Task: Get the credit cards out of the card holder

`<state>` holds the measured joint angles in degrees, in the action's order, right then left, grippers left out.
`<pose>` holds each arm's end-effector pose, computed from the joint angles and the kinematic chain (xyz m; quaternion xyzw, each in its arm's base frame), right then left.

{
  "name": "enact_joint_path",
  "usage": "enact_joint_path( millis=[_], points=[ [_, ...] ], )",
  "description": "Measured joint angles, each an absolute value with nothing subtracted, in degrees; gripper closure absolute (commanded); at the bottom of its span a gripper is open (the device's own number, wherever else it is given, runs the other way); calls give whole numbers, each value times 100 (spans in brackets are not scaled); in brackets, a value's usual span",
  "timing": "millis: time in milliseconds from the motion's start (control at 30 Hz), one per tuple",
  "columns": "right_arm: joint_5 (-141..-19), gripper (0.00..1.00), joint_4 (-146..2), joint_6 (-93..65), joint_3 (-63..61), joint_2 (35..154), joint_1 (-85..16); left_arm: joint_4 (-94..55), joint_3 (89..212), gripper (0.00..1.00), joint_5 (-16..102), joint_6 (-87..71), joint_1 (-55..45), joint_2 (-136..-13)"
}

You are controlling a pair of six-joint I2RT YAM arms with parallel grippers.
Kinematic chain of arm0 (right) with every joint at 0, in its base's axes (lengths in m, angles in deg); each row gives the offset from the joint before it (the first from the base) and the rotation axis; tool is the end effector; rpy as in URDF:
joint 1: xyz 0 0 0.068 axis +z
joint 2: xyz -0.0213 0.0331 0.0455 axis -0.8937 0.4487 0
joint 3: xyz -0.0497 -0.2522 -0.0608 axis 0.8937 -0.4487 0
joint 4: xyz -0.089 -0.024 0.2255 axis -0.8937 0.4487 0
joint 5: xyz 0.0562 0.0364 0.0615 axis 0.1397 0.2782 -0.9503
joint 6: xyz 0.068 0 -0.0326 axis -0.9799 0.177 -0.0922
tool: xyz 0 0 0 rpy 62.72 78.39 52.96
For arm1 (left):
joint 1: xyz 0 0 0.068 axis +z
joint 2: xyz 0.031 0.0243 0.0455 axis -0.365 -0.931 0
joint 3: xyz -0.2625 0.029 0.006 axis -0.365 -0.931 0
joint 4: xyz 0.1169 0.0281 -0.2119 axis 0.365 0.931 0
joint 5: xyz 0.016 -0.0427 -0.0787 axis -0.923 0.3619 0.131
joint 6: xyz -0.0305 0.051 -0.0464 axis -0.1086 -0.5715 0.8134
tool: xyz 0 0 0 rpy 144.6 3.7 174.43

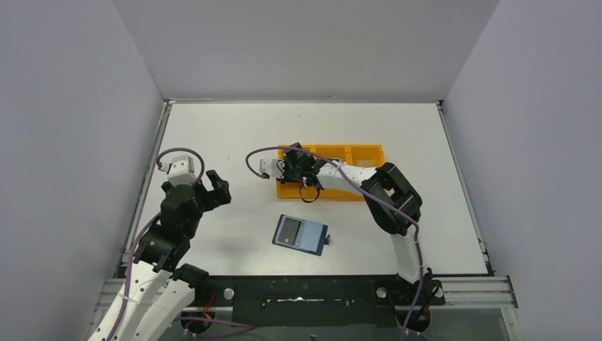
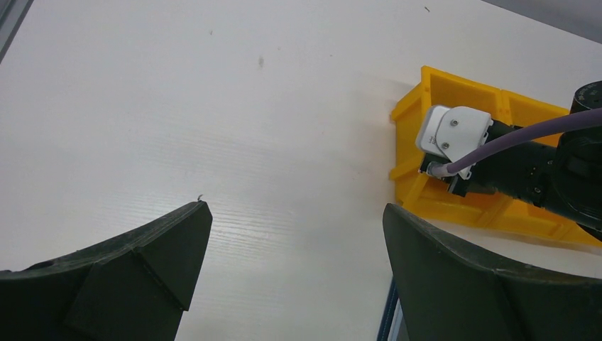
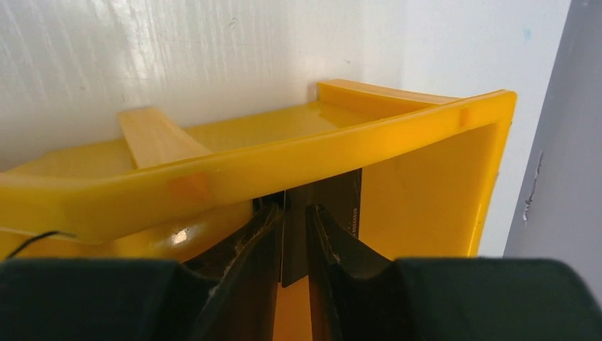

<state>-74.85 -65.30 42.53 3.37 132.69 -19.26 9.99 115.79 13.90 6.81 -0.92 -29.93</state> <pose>0.3234 0.3164 0.1426 -0.6804 0.6291 -0.0011 0.3759 0.1423 -0.0338 0.2797 -0.1296 0.8096 -0.0897 0.5654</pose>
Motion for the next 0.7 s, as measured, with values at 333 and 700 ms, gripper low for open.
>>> enact_joint_path(
  millis=[333,700],
  points=[
    [-7512,72,-6458,3941,335,13127,-1955,997,11579,6,1462,641,-92,-3091],
    [-7378,55,-7400,1255,-627,11106,-1826,997,11579,6,1493,628,-92,-3251]
  ],
)
